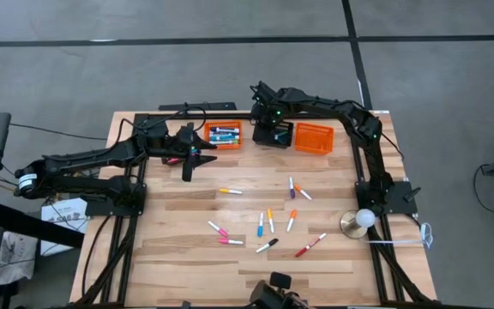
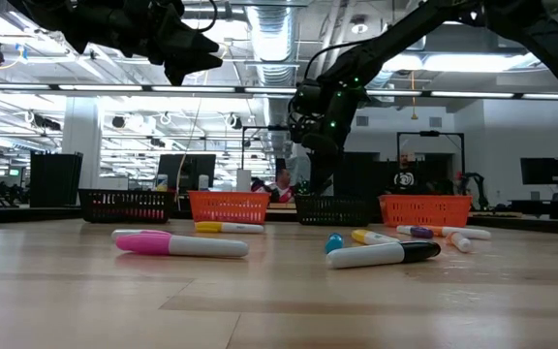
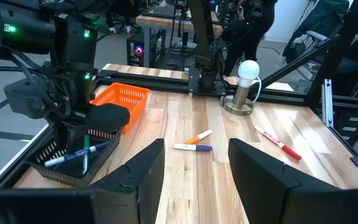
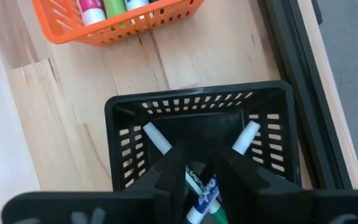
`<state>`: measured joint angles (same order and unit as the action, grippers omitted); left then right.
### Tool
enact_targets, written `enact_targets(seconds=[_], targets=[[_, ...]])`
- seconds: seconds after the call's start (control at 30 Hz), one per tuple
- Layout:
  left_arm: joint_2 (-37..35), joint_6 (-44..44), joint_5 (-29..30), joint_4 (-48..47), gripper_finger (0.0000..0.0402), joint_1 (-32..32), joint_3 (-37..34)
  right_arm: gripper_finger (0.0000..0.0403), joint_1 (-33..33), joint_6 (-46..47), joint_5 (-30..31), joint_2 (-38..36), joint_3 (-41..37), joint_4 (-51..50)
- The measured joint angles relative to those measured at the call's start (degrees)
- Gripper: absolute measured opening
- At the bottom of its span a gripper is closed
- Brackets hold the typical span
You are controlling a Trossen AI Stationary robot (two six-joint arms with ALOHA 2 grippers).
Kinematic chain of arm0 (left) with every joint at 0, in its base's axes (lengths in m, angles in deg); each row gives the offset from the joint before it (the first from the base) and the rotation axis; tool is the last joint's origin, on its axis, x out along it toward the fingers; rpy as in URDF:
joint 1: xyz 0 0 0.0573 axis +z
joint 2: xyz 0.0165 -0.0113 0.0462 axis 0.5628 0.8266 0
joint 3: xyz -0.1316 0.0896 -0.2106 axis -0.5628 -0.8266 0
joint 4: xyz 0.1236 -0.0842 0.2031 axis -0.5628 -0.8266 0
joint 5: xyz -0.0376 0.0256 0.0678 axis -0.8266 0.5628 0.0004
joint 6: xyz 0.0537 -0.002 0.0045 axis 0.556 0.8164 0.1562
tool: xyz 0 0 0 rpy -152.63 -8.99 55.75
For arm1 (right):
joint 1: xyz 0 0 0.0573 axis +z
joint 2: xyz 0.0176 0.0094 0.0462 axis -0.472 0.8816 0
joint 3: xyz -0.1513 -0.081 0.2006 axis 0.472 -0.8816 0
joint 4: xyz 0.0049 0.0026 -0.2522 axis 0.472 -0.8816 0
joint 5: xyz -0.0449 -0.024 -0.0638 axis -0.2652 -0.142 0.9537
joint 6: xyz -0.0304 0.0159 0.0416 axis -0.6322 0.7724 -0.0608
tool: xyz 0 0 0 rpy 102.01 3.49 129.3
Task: Pick & Place Markers
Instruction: Put the small red marker pen into the right black bin
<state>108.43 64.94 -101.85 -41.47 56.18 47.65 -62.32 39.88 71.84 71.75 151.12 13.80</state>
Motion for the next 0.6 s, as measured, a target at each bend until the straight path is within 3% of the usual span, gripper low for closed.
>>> enact_targets(seconds=[0.27,0.6], targets=[[0.0,0.0,0.0,0.0,0.0177,0.0,0.0,0.0074,0.9,4.4,0.0,-2.3,0.1,-0.2],[0.0,0.0,0.0,0.0,0.0177,0.0,0.0,0.0067,6.2,5.9,0.3,-12.9,0.1,-3.8]])
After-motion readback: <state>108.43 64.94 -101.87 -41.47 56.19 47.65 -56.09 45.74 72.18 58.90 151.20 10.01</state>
